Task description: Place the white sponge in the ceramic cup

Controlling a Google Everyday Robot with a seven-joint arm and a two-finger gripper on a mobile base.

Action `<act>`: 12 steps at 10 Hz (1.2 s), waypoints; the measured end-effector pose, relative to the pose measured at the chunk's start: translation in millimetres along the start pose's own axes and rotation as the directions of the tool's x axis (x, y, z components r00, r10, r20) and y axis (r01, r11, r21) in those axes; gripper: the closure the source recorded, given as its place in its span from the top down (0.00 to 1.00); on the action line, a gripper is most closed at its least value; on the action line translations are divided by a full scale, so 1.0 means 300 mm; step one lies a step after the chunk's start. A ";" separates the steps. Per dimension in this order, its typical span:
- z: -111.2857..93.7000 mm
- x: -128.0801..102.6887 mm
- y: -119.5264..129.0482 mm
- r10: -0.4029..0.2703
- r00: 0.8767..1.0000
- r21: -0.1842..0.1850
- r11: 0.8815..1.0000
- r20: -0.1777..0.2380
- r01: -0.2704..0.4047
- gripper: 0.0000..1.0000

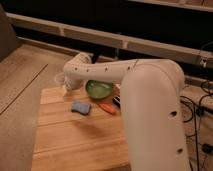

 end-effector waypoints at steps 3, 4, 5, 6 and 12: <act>0.080 -0.007 -0.016 -0.066 0.997 0.076 0.995 -0.047 0.069 0.65; 0.129 0.007 -0.010 -0.070 0.995 0.074 0.994 -0.070 0.076 0.65; 0.173 0.023 0.005 -0.071 0.993 0.063 0.995 -0.090 0.077 0.65; 0.203 0.041 0.011 -0.066 0.992 0.052 0.996 -0.108 0.072 0.65; 0.307 0.199 -0.073 0.006 0.973 0.056 0.998 -0.233 0.007 0.65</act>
